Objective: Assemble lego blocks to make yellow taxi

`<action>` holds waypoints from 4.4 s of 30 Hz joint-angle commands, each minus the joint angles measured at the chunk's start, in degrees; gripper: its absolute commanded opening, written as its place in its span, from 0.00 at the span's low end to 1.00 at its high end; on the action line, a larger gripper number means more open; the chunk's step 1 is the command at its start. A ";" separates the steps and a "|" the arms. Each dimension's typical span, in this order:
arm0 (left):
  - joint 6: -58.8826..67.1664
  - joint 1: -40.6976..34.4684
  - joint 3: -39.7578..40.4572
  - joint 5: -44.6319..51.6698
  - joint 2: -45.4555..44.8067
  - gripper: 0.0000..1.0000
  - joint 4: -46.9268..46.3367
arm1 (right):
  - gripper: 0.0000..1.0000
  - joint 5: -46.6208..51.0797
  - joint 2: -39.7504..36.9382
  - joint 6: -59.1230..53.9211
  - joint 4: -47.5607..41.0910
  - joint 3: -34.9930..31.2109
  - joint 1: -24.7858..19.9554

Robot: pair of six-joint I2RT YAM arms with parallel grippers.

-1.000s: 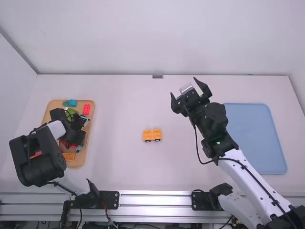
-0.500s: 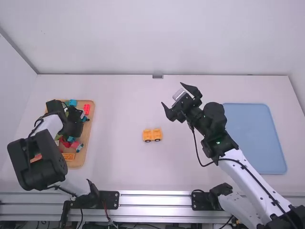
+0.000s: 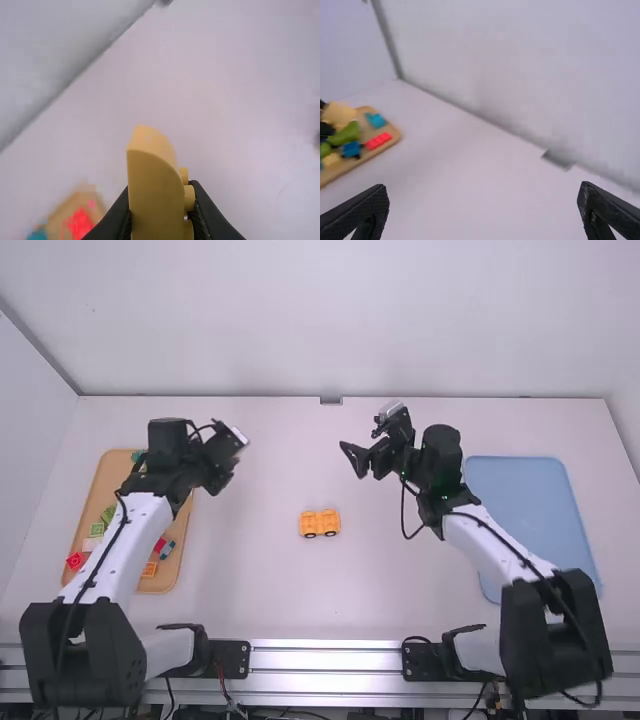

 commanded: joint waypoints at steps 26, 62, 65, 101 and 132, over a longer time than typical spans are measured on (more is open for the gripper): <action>2.69 -19.82 0.66 7.87 11.67 0.02 15.30 | 0.67 -33.29 20.20 20.20 -5.73 12.83 2.73; -27.56 -19.80 0.63 9.62 12.66 0.02 34.69 | 0.44 -17.86 20.20 23.61 8.02 12.83 6.86; -28.59 -19.82 0.66 10.64 12.66 0.02 35.74 | 0.39 -17.99 20.20 24.37 9.44 12.83 6.84; -31.65 -12.61 0.66 -6.32 12.66 0.99 36.24 | 0.13 29.20 18.03 15.08 -70.75 26.93 9.33; -31.61 -12.39 0.66 -6.36 12.66 0.99 33.24 | 0.08 20.65 20.46 100.91 -54.40 9.38 6.16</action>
